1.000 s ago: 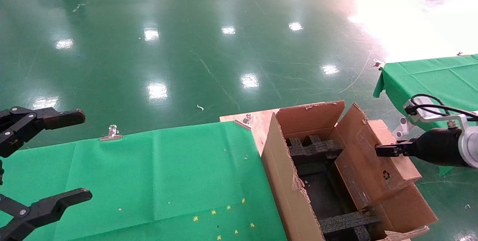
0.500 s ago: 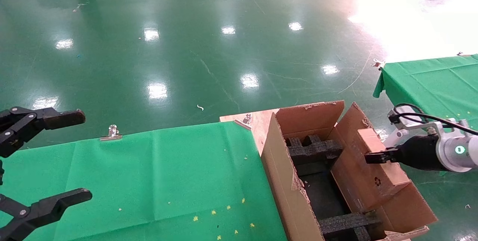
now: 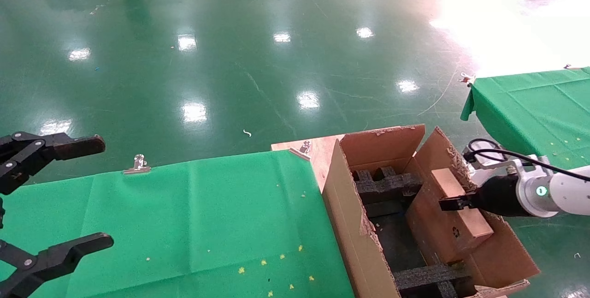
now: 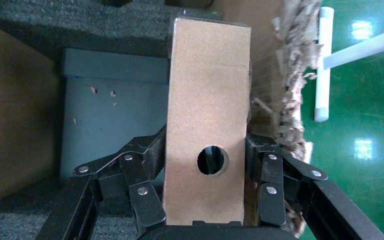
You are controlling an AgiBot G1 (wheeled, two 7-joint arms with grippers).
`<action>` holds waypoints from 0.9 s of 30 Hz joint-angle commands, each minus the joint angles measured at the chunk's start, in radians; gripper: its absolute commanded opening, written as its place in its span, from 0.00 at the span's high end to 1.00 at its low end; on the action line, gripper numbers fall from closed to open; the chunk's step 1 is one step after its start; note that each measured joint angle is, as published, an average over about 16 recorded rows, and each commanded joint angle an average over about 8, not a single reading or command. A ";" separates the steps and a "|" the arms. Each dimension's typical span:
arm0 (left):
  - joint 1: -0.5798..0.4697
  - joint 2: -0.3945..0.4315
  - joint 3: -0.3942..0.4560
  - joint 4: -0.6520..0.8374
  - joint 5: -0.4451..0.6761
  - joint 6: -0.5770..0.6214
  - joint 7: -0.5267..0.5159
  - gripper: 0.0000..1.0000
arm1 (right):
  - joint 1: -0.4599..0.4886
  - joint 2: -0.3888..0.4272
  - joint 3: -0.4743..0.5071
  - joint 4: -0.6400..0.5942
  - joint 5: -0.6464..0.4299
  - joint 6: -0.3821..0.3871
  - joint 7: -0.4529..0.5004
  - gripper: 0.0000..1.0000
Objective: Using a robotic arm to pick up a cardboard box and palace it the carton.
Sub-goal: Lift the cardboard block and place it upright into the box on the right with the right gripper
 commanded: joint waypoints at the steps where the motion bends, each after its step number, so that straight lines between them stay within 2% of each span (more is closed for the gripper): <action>1: 0.000 0.000 0.000 0.000 0.000 0.000 0.000 0.00 | -0.021 -0.011 0.003 -0.015 0.016 0.006 -0.010 1.00; 16: 0.000 0.000 0.000 0.000 0.000 0.000 0.000 0.00 | -0.177 -0.086 0.047 -0.148 0.141 0.025 -0.118 1.00; 27: 0.000 0.000 0.000 0.000 0.000 0.000 0.000 0.00 | -0.276 -0.145 0.094 -0.251 0.227 -0.001 -0.213 1.00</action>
